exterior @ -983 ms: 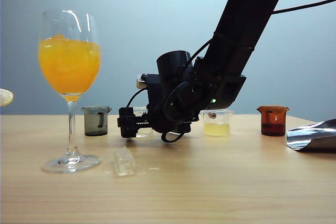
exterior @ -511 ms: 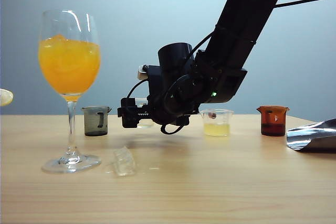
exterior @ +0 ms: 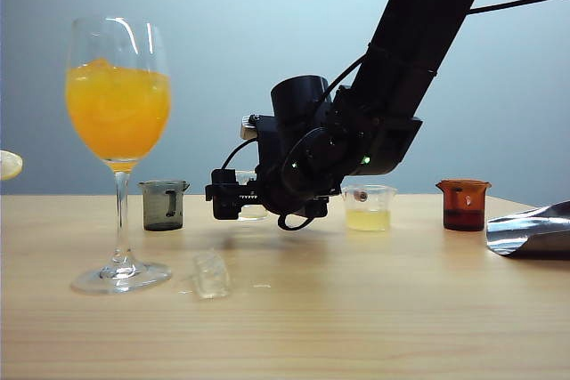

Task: Pick up the second measuring cup from the left, pour the orange juice inside into the goblet, and finally put the measuring cup back in its original place.

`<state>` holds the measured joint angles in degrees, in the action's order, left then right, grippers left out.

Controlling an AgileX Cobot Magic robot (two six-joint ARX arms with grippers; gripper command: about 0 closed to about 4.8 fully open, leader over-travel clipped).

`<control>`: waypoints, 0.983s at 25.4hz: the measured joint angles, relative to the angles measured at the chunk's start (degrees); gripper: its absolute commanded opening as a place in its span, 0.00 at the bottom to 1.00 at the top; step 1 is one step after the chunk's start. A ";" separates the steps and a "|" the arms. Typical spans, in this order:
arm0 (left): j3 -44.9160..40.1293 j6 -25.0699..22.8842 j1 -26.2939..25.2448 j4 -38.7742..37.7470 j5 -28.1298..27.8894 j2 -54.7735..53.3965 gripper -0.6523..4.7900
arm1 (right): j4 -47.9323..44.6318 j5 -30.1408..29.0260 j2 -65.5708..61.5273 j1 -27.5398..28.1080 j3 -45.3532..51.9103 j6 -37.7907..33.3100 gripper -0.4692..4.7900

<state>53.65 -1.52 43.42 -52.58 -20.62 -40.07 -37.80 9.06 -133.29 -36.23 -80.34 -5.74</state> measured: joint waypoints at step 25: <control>0.00 0.00 0.00 0.02 0.00 0.00 0.11 | 2.03 -1.57 0.00 0.13 -0.02 -1.70 1.00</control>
<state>53.65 -1.52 43.42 -52.56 -20.62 -40.07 -35.77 7.49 -133.29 -36.10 -80.36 -7.44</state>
